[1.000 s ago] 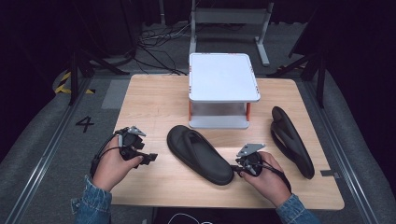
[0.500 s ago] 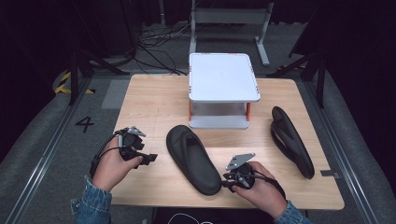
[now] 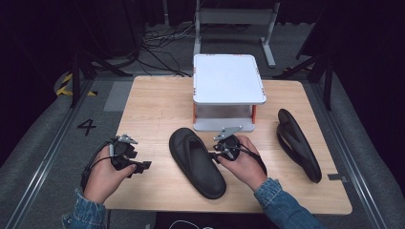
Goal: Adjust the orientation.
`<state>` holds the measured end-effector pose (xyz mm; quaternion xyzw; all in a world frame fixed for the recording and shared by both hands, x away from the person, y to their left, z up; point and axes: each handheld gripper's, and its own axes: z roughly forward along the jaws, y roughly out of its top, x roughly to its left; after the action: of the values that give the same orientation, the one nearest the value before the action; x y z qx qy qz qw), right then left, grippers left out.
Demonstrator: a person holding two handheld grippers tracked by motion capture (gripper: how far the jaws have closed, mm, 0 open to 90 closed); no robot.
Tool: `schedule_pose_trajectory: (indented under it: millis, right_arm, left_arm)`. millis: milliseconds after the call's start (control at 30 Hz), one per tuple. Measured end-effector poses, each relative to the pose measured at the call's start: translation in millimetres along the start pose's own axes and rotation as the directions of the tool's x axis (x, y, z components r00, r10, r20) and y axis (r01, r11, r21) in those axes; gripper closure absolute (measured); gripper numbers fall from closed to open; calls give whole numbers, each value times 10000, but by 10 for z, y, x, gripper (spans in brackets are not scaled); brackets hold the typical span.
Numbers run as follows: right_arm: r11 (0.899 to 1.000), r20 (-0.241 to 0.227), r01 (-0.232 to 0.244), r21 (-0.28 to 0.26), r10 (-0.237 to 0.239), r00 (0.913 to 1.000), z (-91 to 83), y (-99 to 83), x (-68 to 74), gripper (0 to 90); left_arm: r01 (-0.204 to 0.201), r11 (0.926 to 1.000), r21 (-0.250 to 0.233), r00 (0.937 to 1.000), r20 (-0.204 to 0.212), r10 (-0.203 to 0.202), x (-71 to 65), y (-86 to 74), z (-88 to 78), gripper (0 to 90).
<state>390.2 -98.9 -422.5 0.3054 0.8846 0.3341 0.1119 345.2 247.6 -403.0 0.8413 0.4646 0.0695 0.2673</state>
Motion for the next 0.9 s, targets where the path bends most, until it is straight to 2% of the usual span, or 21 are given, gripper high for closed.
schedule_pose_trajectory:
  millis: [100, 200, 300, 333, 367, 433, 500, 633, 767, 833, 867, 900]
  right_arm:
    - [9999, -70, -7, -147, 6, 10000, -4, 71, -5, 619]
    - [9964, -750, -563, -639, 514, 9959, -46, 131, -15, 561]
    - [9976, -843, -443, -537, 397, 9956, 21, 169, 37, 523]
    - [9982, -808, -357, -476, 317, 9962, 55, 179, 56, 527]
    - [9995, -524, -308, -109, 302, 9982, 159, 194, 90, 580]
    - [9995, -389, -319, 19, 319, 9987, 196, 195, 94, 598]
    - [9991, 181, -347, 225, 343, 9992, 238, 182, 97, 736]
    - [9930, 168, -1175, 146, 1173, 9930, 155, 135, 64, 800]
    - [9888, 501, -1483, -162, 1489, 9876, 29, 44, 28, 832]
    - [9846, 572, -1736, -212, 1746, 9830, -36, -38, -8, 837]
    - [9798, 788, -1988, -237, 2000, 9766, -101, -138, -46, 839]
    - [9798, 788, -1988, -237, 2000, 9766, -101, -138, -46, 839]
  left_arm:
    - [132, 9999, -59, 9999, -73, -132, 11, -51, -37, 304]
    - [203, 9998, -87, 9998, -76, -204, 21, -84, -64, 304]
    - [196, 9998, -11, 9997, -114, -196, 21, -95, -58, 304]
    - [188, 9998, 8, 9998, -90, -188, 18, -96, -55, 304]
    - [223, 9998, -8, 9997, -114, -223, 10, -96, -54, 304]
    - [200, 9998, -70, 9997, -114, -201, 6, -92, -57, 304]
    - [199, 9998, -79, 9998, -84, -200, 14, -85, -60, 304]
    - [107, 9999, 16, 9999, -51, -107, 26, -55, -21, 304]
    - [-52, 10000, 21, 10000, 74, 52, -2, 0, 6, 304]
    - [-106, 9999, 1, 9999, 72, 106, -14, 28, 15, 304]
    - [-190, 9998, 16, 9998, 108, 189, -24, 58, 30, 304]
    - [-190, 9998, 16, 9998, 108, 189, -24, 58, 30, 304]
